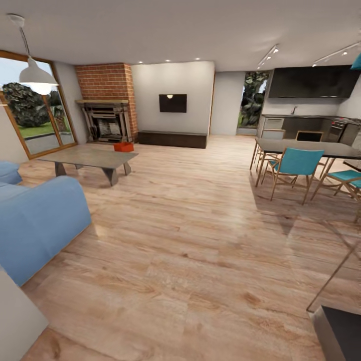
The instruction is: Move the two storage containers from the living room to the garage. In the garage, place one container on the floor and stack the other container on top of it (either order is fine).
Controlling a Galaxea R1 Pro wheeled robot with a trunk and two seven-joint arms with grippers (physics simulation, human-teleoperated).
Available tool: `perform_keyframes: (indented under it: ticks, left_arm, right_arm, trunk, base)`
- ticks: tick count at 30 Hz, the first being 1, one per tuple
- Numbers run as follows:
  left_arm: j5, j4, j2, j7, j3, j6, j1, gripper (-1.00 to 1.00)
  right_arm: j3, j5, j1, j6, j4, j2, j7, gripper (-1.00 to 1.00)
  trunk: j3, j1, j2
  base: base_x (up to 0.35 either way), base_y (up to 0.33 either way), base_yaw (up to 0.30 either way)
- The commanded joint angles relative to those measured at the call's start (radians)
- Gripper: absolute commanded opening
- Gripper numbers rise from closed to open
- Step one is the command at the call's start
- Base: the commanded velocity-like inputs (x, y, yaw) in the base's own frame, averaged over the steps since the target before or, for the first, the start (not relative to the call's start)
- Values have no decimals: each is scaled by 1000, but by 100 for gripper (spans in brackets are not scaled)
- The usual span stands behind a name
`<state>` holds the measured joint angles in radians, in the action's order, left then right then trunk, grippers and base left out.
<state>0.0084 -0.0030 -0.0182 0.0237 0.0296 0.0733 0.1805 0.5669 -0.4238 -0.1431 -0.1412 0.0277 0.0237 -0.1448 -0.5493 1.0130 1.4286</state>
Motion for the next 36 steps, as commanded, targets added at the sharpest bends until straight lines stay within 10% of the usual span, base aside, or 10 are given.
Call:
perform_keyframes:
  ticks: [1, 36]
  left_arm:
    - [1, 1, 0, 2, 3, 3, 0, 100]
    - [1, 1, 0, 2, 3, 3, 0, 100]
  right_arm:
    - [8, -9, -1, -5, 3, 1, -1, 100]
    - [8, -11, -1, -5, 3, 1, -1, 100]
  trunk:
    - [-1, 1, 0]
    - [-1, 1, 0]
  base:
    - [322, 0, -172]
    - [322, 0, -29]
